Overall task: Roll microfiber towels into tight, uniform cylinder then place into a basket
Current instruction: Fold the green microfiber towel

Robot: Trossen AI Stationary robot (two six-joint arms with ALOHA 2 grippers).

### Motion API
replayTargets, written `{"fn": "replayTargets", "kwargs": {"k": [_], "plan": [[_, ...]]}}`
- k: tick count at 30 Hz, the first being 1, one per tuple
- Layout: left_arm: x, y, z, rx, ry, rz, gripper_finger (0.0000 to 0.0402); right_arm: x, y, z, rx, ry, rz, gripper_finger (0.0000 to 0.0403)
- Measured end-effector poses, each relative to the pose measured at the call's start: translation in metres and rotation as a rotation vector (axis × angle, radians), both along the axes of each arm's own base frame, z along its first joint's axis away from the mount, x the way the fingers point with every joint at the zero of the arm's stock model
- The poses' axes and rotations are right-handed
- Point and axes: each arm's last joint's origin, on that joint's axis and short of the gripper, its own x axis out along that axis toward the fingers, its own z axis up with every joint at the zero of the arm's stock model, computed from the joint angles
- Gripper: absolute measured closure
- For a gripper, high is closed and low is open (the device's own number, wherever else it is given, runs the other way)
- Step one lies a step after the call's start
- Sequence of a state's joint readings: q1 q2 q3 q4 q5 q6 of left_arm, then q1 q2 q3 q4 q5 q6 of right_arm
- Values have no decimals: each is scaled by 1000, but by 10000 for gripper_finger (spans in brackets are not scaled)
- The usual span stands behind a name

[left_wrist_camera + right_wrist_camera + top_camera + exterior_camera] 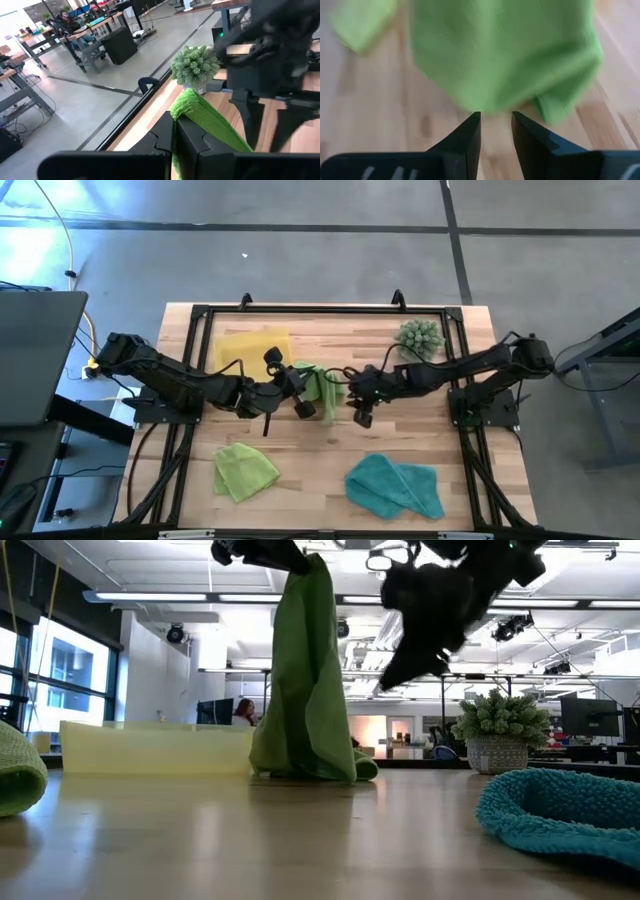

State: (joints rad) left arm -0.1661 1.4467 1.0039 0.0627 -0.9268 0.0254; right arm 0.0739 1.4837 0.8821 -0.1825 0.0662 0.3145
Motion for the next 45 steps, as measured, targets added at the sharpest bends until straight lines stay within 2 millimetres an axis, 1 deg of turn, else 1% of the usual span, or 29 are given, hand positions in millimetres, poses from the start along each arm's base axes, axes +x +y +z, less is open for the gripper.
{"fn": "replayTargets", "kwargs": {"k": [6,10,13,15,18,21,24,26,28,32,37,45], "plan": [[-1,4,-2,-1,29,1,401,10,14,13,3,-175,27,304],[1,10,-5,-49,34,-45,401,13,20,21,-74,-271,-60,304],[3,14,-8,-69,41,-62,401,12,21,22,-175,-288,-161,303],[3,18,-9,-74,39,-51,401,11,22,22,-218,-288,-188,295],[5,23,-13,-81,51,-45,401,11,22,23,-200,-295,-204,263],[6,29,-13,-104,49,-71,401,12,20,23,-195,-300,-213,215],[6,35,-13,-131,47,-93,401,14,17,24,-150,-321,-238,170],[6,39,-13,-138,43,-87,401,15,15,27,-134,-354,-245,148],[6,42,-13,-139,43,-81,401,16,12,29,-145,-372,-257,135],[6,43,-13,-141,44,-84,401,16,2,28,-220,-356,-318,132],[6,43,-13,-139,46,-84,401,14,-7,24,-244,-302,-348,142],[7,44,-11,-100,51,-80,401,4,-11,9,-201,-144,-409,156]]}}
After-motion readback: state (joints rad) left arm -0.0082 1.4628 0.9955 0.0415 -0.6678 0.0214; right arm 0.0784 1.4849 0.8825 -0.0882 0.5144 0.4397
